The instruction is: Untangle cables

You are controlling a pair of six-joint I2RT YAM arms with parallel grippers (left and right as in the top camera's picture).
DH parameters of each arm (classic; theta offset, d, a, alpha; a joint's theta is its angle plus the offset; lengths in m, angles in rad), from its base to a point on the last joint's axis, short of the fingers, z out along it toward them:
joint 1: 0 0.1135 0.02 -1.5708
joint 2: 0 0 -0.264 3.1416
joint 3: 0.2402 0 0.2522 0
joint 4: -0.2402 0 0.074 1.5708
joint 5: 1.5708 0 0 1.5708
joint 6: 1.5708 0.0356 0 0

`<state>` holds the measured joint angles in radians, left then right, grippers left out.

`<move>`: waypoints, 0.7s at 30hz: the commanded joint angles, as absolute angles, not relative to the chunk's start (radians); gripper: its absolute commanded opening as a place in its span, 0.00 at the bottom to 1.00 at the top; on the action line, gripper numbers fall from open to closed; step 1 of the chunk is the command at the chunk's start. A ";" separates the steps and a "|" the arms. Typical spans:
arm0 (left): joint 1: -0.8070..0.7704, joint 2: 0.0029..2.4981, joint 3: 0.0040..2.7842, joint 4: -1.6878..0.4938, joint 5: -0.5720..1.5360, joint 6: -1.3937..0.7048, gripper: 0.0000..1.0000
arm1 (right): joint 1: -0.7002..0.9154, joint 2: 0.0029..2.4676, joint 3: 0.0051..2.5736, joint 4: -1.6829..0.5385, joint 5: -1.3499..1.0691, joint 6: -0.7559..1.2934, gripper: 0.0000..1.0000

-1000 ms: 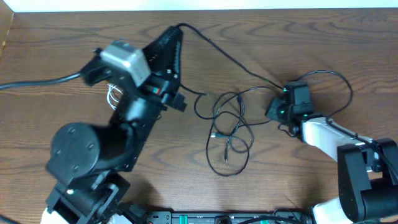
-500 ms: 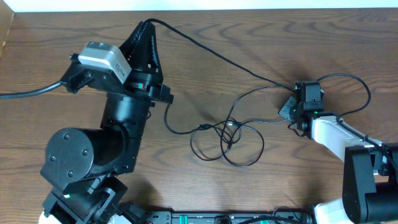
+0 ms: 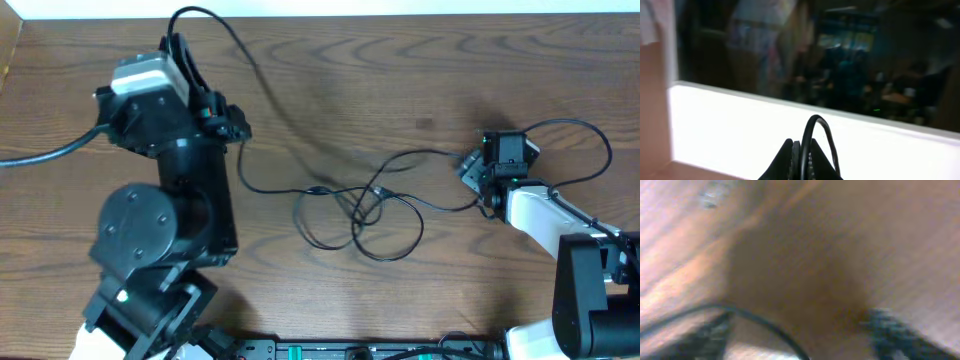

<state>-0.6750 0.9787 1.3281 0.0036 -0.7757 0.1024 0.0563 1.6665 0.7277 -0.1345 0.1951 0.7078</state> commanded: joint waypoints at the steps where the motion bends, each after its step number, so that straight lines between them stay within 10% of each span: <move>1: -0.671 1.013 1.339 0.004 -0.880 0.139 0.07 | 0.046 1.737 0.665 -0.144 -0.045 0.635 0.98; 21: -0.671 1.044 1.340 0.080 -0.623 0.138 0.07 | 0.184 1.737 0.665 0.180 -0.763 0.140 0.97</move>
<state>-0.6750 1.0580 1.3281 0.0608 -0.6998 0.1314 0.1368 1.7252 0.6731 0.1635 -0.6800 0.2153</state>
